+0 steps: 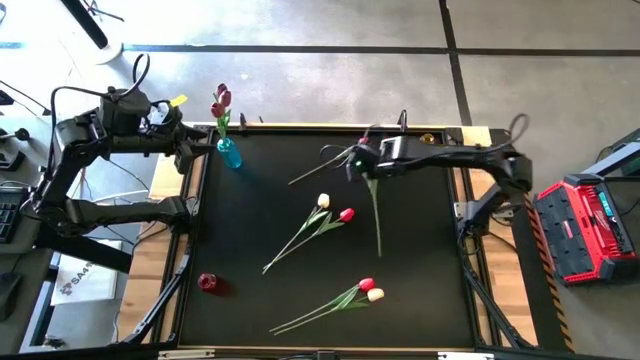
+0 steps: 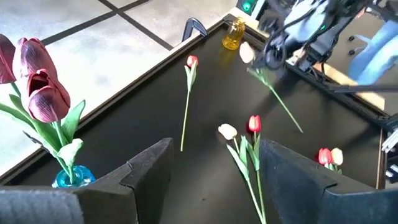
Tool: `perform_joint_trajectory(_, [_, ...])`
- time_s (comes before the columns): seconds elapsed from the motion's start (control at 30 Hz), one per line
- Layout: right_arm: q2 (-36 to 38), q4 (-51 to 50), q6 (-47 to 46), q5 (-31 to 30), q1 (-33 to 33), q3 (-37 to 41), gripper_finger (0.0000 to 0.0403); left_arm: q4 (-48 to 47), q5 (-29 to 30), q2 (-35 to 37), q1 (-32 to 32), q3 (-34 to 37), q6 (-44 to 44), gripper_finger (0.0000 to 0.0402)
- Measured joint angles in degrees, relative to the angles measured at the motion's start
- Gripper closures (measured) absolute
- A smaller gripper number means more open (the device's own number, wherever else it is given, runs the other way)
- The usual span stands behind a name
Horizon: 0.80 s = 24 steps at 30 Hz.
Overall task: Sort flowers into vase by color
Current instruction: Put the center yellow flower into the yellow vase
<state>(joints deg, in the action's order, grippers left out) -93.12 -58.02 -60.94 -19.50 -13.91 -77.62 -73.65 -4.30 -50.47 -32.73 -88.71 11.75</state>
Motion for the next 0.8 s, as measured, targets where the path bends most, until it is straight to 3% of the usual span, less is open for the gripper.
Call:
perform_joint_trajectory(0.2, [6.8, 0.0, 4.5, -11.4, -4.0, 0.7, 0.0402, 0.9, 1.0, -0.7, 0.0, 0.0, 2.4, 0.0174])
perform_joint_trajectory(0.63, [17.5, 9.4, 23.2, -24.2, -13.8, 0.7, 0.0403, 4.6, 1.0, -1.9, 2.2, 0.0, 6.7, 0.0174])
perform_joint_trajectory(0.8, [21.7, 11.6, 28.5, -29.6, -17.3, 0.7, 0.0403, 4.6, 4.0, -2.0, 3.6, 0.0, 7.3, 0.0174])
